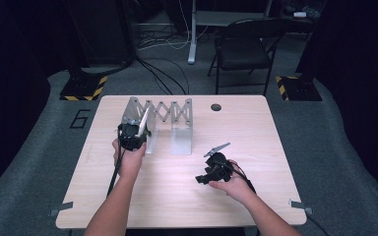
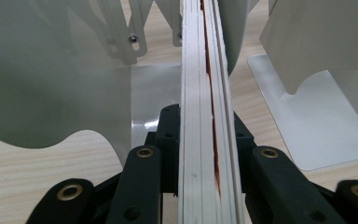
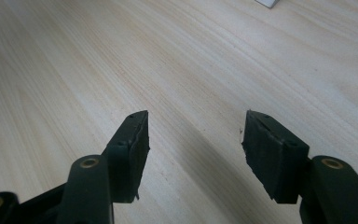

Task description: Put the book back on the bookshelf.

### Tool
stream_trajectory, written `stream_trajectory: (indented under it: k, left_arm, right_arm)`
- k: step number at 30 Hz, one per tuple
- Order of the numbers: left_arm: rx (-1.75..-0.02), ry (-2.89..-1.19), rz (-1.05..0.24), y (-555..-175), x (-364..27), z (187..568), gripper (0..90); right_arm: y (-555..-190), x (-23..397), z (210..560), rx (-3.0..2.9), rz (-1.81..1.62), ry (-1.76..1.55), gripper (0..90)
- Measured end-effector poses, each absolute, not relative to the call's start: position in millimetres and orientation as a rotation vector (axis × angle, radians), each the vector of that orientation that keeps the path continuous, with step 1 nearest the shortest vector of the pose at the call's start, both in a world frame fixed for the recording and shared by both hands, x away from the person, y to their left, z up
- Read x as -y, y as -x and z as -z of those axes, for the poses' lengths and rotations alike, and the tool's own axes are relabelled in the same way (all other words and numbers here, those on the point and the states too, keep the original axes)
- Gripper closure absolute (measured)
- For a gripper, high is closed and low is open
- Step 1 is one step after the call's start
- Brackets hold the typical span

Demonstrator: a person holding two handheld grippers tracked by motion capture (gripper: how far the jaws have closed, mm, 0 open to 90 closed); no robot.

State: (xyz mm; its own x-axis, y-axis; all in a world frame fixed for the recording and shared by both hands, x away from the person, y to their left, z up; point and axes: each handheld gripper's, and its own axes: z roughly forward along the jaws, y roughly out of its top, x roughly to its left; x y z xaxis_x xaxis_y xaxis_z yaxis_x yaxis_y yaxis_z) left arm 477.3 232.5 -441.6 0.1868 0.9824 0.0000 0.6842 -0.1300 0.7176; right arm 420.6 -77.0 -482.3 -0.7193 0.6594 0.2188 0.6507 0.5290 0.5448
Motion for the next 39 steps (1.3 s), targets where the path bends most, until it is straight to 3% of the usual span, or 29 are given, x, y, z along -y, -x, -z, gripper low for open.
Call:
stream_trajectory:
  k: [39]
  left_arm:
    - [-1.563,-1.863,-0.708,-469.3,-229.9,434.2,51.3]
  right_arm:
    - [-420.5,76.1,482.9,-2.736,-0.962,-1.174,40.6]
